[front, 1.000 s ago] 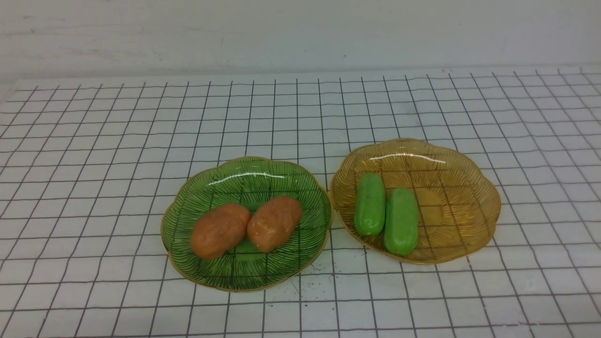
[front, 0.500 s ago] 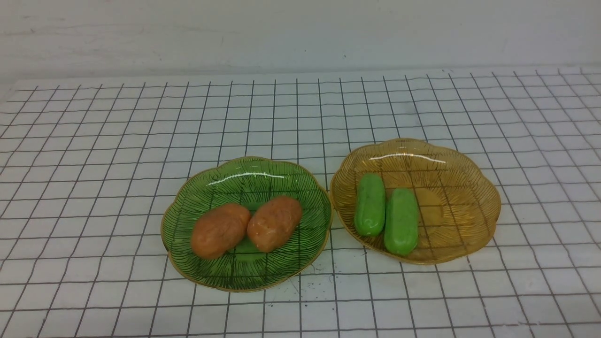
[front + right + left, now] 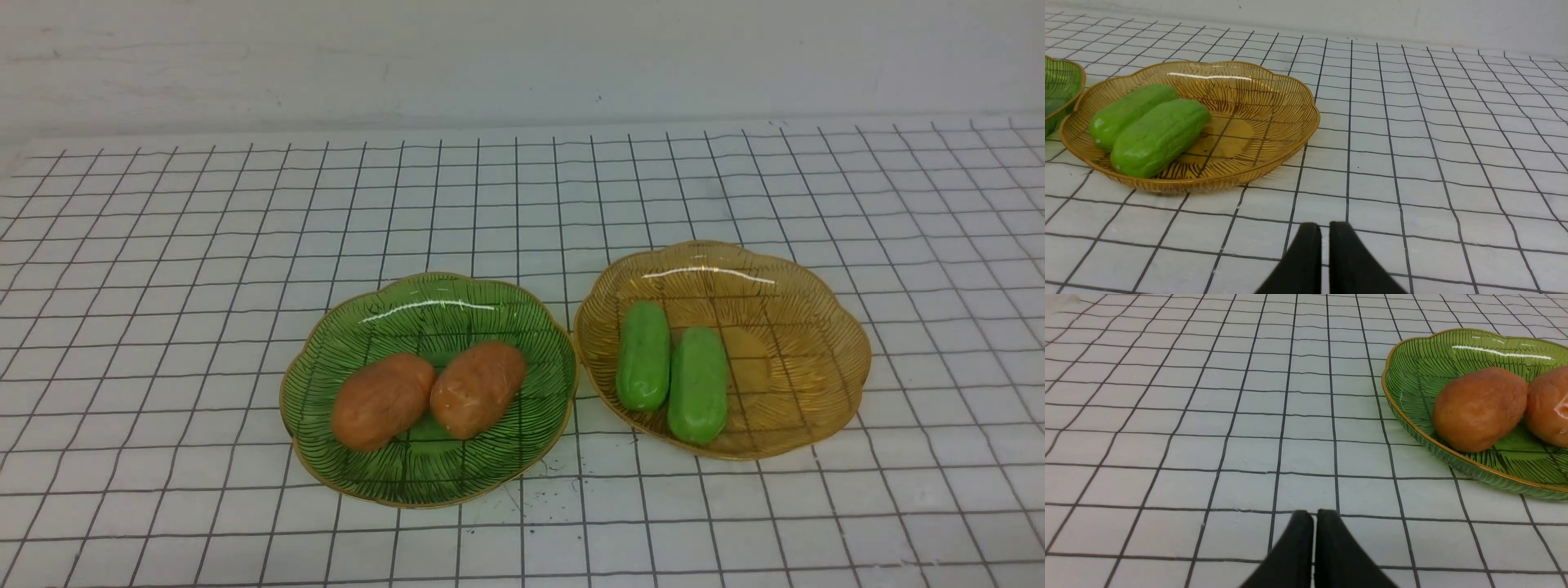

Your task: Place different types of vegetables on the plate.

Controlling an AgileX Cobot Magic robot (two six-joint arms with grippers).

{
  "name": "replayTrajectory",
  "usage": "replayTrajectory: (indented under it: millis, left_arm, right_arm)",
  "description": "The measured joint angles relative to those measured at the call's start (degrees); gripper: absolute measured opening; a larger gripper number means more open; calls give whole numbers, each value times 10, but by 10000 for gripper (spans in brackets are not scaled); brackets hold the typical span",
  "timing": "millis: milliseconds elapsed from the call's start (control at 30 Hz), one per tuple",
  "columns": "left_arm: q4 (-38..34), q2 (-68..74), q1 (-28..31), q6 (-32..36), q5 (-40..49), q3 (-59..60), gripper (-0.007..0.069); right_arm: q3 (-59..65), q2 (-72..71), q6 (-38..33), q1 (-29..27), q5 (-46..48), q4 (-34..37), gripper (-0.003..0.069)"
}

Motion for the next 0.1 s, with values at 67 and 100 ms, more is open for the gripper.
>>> replayTrajectory:
  millis: [67, 100]
  left_arm:
    - [0, 0, 0, 0, 0, 0, -8]
    - [0, 0, 0, 0, 0, 0, -8]
  right_arm:
    - [0, 0, 0, 0, 0, 0, 26]
    - [0, 0, 0, 0, 0, 0, 26]
